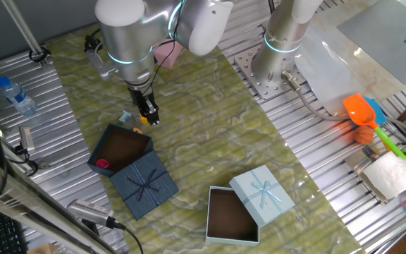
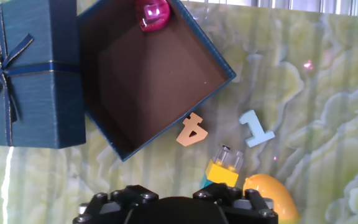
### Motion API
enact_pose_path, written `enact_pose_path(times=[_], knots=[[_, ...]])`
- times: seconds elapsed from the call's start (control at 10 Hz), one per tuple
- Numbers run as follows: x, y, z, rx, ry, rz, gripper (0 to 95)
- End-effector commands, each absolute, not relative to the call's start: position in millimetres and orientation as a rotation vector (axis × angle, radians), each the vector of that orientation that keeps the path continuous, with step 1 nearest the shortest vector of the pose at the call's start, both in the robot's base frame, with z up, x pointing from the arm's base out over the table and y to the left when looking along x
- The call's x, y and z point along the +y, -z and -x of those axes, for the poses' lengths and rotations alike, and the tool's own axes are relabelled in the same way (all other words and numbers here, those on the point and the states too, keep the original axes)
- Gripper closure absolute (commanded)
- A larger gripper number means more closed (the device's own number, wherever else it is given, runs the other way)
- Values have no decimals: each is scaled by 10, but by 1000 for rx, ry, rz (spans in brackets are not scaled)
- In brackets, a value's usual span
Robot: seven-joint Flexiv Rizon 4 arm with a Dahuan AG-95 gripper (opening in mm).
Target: Take everything out of the gift box
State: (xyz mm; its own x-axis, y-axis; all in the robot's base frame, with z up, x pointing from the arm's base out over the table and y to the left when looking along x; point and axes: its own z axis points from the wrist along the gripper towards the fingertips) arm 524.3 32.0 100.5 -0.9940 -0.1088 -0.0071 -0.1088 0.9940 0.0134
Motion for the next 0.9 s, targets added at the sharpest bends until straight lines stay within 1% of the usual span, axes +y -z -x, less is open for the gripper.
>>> enact_pose_path(times=[0.1, 0.3, 0.5, 0.6, 0.7, 0.8, 0.9], knots=[[320, -1007, -5241, 3126, -17, 172, 380], [319, -1007, -5245, 3097, 23, 171, 380], [327, -1009, -5258, 3088, 118, 168, 380], [329, -1008, -5260, 3095, 122, 155, 570], [331, -1006, -5262, 3097, 119, 141, 570], [332, -1004, -5263, 3098, 118, 132, 760], [333, -1003, -5263, 3098, 118, 126, 760]])
